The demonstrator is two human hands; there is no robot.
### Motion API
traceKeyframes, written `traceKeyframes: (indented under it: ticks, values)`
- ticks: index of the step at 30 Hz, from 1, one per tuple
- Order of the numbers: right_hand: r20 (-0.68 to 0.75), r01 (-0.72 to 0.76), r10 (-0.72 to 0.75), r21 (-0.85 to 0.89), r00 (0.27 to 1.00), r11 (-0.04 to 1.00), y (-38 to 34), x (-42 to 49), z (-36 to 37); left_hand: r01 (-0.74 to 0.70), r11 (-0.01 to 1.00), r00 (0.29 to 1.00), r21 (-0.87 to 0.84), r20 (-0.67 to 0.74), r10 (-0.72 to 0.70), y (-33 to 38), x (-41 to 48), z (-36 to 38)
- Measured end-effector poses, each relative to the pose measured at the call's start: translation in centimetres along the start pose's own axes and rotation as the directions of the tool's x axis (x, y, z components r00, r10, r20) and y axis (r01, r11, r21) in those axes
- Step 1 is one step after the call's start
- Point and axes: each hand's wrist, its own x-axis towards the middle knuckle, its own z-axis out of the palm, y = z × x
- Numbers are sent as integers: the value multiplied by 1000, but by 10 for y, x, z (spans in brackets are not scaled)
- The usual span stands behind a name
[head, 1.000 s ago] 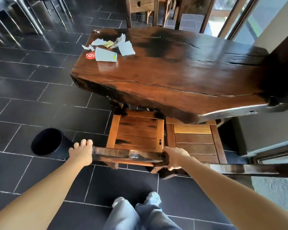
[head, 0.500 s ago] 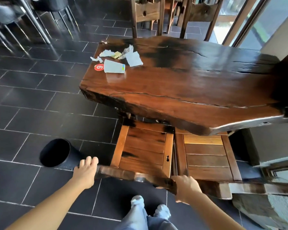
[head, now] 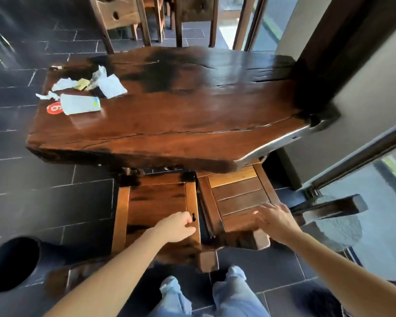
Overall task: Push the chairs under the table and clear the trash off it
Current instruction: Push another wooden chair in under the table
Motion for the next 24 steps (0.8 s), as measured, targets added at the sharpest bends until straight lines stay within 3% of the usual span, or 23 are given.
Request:
traceKeyframes:
  ticks: [5, 10, 13, 17, 24]
  values:
    - [42, -218, 222, -81, 974, 973, 110, 12, -11, 47, 998, 998, -44, 53, -45, 62, 35, 27]
    - [61, -298, 316, -203, 947, 933, 207, 27, -37, 48, 958, 997, -282, -48, -64, 141, 69, 74]
    - [94, -386, 405, -168, 910, 907, 262, 25, -38, 80, 944, 989, -321, -90, -114, 183, 88, 101]
    - [33, -329, 329, 25, 944, 944, 292, 23, -23, 271, 933, 888, -236, -312, -337, 205, 91, 119]
    - [37, -300, 299, 20, 953, 954, 302, 1, -16, 350, 922, 816, -168, -428, -388, 213, 89, 121]
